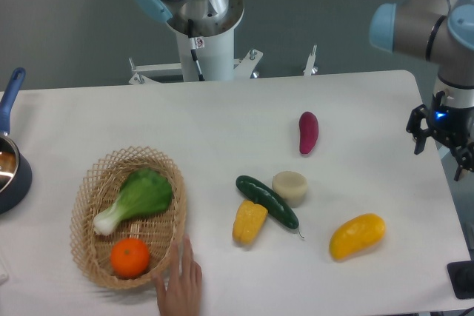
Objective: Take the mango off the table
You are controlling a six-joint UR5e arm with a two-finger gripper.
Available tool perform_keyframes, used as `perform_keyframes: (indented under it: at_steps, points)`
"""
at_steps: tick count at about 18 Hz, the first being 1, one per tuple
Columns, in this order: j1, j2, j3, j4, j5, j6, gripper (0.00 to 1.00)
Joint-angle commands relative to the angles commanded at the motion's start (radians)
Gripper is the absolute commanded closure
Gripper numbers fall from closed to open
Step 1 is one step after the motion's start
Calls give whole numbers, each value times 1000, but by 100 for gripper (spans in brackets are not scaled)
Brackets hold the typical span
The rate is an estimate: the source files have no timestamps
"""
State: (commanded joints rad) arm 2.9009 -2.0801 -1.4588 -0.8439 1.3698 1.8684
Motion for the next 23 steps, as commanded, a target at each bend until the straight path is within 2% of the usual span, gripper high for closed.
perform_keyframes:
  at_steps: [10,15,20,23]
  points:
    - [-41,-28,-12,43,0,-138,0]
    - [-78,-60,-2,71,0,-317,0]
    - [-118,-98,18,69,-1,-371,0]
    - [-137,-110,21,71,21,-359,0]
